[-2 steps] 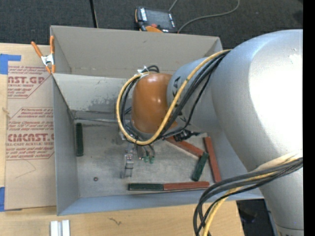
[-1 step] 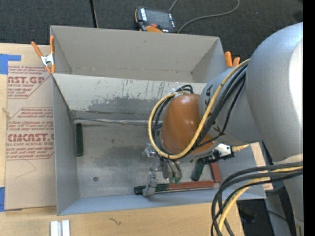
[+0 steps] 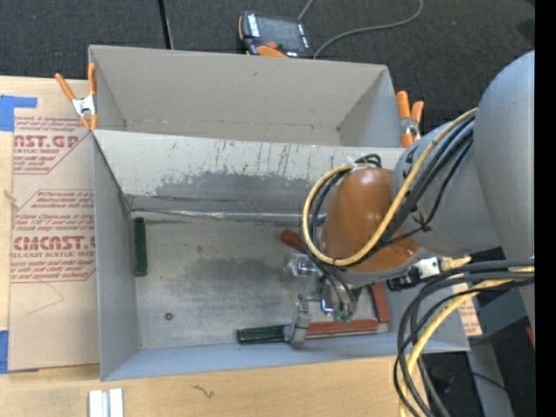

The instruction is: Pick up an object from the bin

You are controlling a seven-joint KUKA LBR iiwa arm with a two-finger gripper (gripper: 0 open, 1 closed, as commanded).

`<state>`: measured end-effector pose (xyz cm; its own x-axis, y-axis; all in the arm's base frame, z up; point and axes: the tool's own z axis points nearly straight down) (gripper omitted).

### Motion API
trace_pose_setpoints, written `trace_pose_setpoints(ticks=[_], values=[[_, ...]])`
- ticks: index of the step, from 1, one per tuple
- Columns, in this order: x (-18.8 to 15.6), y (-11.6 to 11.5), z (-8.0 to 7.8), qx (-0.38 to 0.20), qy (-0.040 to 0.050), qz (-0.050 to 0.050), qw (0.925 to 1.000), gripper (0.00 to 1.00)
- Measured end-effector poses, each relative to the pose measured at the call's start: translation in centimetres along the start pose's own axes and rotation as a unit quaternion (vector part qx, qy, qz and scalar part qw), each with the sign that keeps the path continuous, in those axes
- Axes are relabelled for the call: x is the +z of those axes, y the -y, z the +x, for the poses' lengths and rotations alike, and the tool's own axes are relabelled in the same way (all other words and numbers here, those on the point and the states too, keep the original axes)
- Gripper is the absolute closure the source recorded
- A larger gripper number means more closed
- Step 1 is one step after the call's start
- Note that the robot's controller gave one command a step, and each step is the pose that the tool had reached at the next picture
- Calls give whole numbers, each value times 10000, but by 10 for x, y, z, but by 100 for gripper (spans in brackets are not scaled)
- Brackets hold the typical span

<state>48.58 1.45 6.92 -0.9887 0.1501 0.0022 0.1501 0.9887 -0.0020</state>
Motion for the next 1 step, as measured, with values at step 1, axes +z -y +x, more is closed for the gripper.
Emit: trace_pose_setpoints(ticks=[1], values=[[-26, -101, 10, -437, 20, -36, 9990, 0]])
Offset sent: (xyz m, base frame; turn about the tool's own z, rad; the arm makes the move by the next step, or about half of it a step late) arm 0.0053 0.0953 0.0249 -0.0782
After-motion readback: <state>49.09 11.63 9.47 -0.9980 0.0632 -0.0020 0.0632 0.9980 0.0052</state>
